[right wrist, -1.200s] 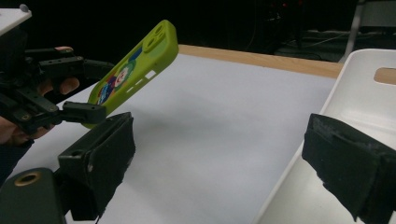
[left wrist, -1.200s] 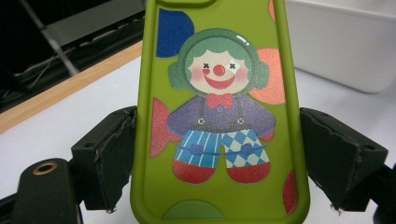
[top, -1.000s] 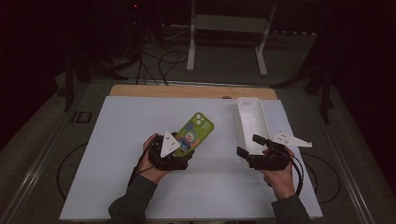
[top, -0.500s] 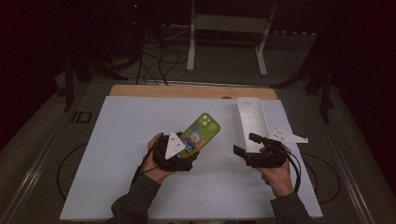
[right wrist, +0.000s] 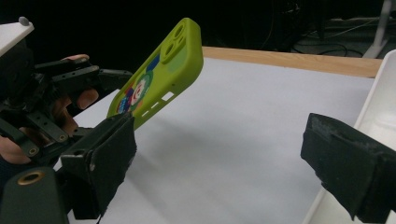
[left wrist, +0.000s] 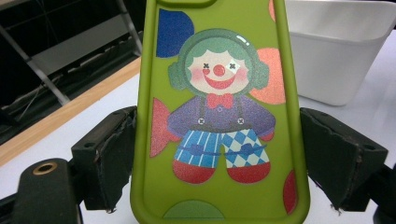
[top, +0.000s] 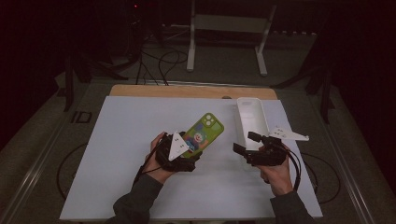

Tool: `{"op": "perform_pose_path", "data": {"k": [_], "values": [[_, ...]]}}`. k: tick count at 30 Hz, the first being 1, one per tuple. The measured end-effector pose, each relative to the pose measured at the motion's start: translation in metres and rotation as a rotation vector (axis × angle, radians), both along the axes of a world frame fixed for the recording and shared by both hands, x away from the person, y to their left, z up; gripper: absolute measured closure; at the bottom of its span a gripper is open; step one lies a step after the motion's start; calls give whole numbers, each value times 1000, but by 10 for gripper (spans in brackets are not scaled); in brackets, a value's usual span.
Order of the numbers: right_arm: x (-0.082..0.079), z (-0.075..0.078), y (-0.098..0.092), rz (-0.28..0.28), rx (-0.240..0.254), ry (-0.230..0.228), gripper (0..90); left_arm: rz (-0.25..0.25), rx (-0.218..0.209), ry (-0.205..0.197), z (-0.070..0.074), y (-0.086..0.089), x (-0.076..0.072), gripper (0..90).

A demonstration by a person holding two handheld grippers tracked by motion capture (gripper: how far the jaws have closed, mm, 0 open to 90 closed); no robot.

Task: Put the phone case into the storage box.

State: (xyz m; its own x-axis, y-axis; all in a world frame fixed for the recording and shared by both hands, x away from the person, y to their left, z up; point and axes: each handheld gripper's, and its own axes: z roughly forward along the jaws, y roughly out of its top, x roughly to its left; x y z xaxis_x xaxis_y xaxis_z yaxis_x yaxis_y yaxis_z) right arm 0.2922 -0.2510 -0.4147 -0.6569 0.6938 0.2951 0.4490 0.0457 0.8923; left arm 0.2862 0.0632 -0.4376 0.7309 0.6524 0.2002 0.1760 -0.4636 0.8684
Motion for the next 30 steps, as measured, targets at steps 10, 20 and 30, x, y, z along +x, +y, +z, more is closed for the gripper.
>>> {"op": "perform_pose_path", "data": {"k": [10, 20, 30], "values": [[3, 4, 6, 9, -3, 10, 96, -17, -3, -24, 2, -7, -4, 165], [7, 7, 16, 32, 3, 21, 97, -38, -7, -39, 4, -15, -7, 165], [11, 6, 21, 41, 24, 41, 116, -57, -11, -48, 6, -22, -11, 165]]}}
